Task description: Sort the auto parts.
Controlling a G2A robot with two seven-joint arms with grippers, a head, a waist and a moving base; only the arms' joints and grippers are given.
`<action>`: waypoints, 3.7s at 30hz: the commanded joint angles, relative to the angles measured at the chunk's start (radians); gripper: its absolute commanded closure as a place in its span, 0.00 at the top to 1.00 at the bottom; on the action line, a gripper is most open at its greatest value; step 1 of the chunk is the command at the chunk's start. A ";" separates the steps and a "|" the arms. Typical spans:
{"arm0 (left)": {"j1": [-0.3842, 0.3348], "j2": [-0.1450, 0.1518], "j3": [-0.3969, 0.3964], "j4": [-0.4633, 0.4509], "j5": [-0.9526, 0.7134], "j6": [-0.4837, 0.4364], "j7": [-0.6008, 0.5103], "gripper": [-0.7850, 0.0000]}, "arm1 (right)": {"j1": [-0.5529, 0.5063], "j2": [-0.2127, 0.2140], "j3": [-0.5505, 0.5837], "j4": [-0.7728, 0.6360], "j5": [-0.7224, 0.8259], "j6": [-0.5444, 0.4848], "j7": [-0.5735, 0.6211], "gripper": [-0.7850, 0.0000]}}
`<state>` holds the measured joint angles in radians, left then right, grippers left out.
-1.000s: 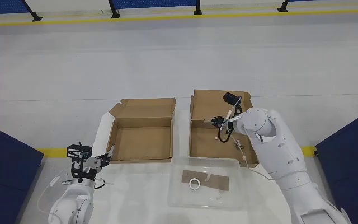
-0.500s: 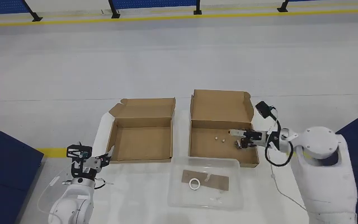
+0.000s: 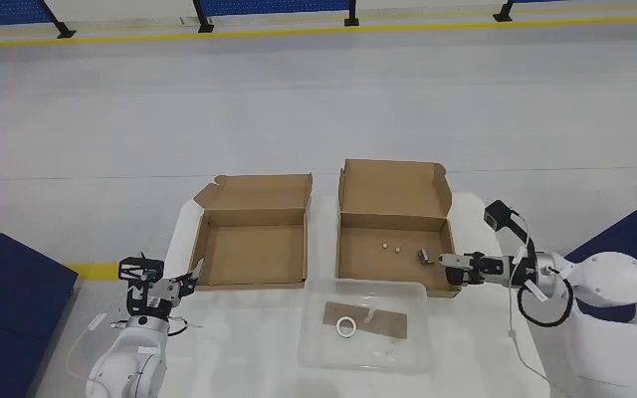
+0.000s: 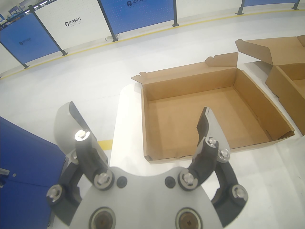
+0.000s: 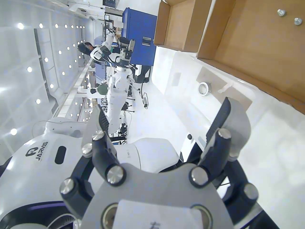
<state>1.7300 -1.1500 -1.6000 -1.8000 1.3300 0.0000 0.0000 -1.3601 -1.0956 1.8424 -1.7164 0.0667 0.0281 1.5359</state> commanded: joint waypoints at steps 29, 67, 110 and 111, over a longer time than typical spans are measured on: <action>-0.010 0.007 0.048 -0.107 0.024 -0.176 -0.163 1.00 | 0.000 0.000 0.000 0.000 0.000 0.000 0.000 1.00; -0.507 -0.024 0.631 -0.308 -0.325 -0.457 -1.306 1.00 | 0.000 0.000 0.000 0.000 0.000 0.000 0.000 1.00; -0.872 -0.153 1.072 0.103 -0.449 -0.259 -1.378 1.00 | 0.000 0.000 0.000 0.000 0.000 0.000 0.000 1.00; -0.872 -0.153 1.072 0.103 -0.449 -0.259 -1.378 1.00 | 0.000 0.000 0.000 0.000 0.000 0.000 0.000 1.00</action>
<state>0.8577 -1.3034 -0.5275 -1.6955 0.8819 -0.2583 -1.3786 -1.3600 -1.0956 1.8424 -1.7163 0.0667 0.0281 1.5359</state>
